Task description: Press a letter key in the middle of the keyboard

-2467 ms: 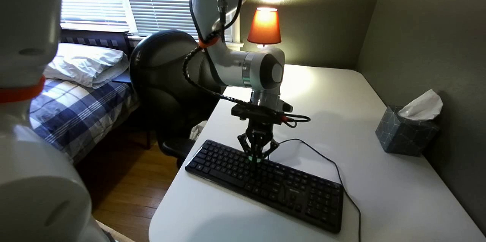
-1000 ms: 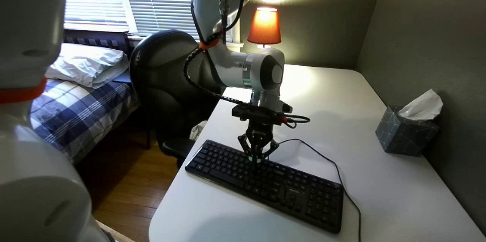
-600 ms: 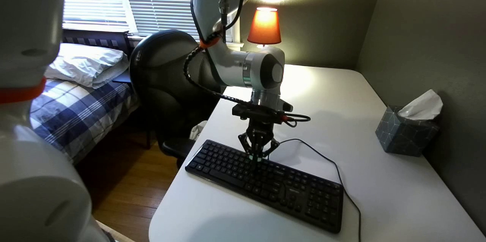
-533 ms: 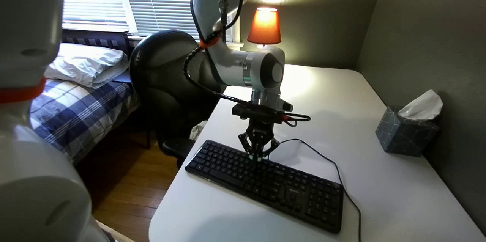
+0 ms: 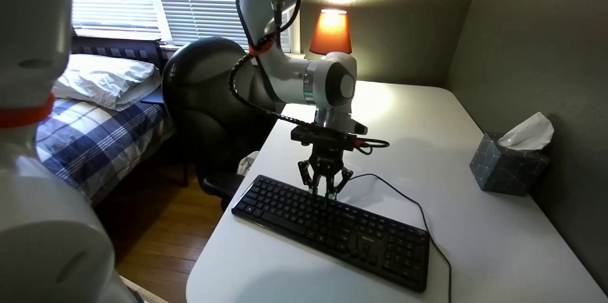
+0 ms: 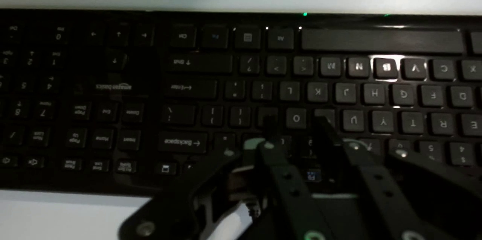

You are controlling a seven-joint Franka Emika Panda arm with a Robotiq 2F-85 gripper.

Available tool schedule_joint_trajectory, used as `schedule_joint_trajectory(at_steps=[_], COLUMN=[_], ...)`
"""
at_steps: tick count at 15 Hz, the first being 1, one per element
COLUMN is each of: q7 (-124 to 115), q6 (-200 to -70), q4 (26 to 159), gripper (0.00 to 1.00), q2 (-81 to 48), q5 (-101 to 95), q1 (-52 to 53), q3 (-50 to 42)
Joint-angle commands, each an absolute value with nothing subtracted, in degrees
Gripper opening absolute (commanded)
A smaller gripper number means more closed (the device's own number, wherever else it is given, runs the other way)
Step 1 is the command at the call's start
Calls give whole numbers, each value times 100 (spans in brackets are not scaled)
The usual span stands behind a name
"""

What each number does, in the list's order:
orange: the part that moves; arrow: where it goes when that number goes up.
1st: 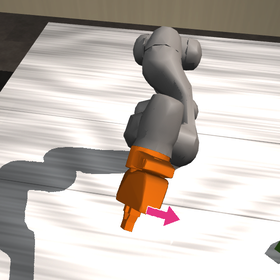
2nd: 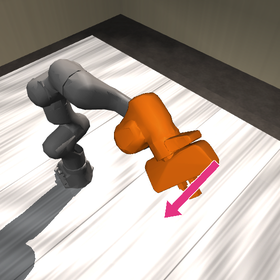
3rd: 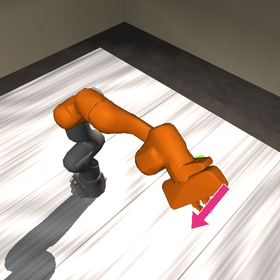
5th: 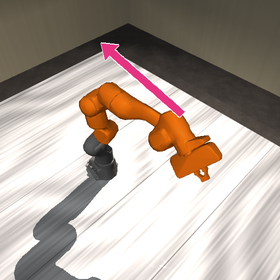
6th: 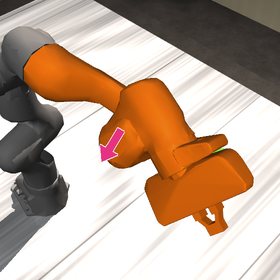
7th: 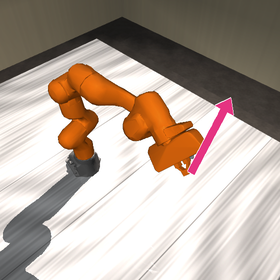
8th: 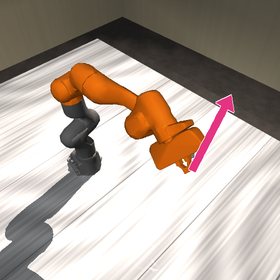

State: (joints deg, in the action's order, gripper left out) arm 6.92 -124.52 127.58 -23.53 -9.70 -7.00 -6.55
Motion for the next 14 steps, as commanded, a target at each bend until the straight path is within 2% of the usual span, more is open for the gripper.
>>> schedule_joint_trajectory(at_steps=[1, 5, 6, 14], q7=[743, 737, 728, 755], q6=[-12666, -12856, -12968, -13532], q4=[13002, 13161, 13227, 13913], gripper=[62, 93, 98, 100], q2=[-2115, -1923, -1859, -1150], q5=[-908, -930, -940, -706], q1=[-748, -740, -734, -760], q3=[-627, -633, -636, -638])
